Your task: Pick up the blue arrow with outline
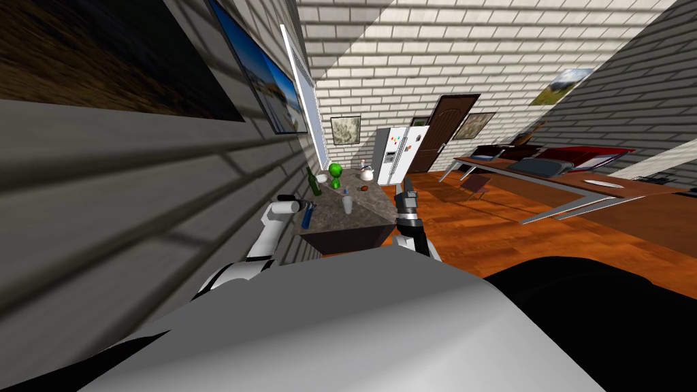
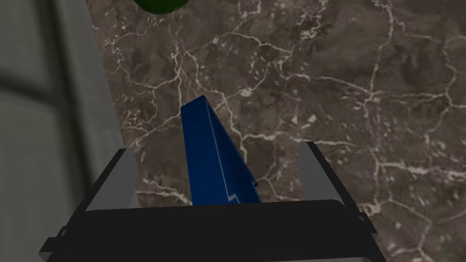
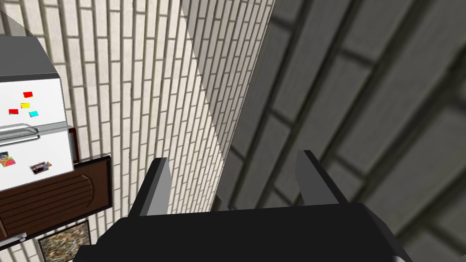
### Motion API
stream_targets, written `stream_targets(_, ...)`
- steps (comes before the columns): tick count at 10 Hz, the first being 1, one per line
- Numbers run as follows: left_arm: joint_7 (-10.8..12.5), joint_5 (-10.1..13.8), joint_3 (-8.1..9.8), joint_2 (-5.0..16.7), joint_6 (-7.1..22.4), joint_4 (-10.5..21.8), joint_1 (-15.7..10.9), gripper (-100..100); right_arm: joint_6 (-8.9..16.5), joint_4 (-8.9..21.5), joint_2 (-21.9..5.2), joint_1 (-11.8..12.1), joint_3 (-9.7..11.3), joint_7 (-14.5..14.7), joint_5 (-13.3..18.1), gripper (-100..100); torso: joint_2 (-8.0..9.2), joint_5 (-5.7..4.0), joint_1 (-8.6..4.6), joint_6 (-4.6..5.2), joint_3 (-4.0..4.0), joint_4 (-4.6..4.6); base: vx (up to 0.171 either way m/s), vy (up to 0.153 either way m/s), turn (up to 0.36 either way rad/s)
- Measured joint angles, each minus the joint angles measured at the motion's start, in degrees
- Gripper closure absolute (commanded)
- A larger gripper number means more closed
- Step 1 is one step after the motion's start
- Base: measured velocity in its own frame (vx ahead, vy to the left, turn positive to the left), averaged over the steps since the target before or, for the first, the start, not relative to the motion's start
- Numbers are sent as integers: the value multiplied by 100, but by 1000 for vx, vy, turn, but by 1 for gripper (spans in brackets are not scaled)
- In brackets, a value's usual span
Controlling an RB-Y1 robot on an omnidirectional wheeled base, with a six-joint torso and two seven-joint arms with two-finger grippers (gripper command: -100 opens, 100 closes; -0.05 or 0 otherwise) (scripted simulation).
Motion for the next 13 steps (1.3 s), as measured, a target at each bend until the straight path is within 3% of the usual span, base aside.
stream_targets(13,1462,498,-110,507,2043,1320,-1130,-100,0,0,0,0,0,0,0,0,-1,0,-2,0,0,0,5,-8,-20)
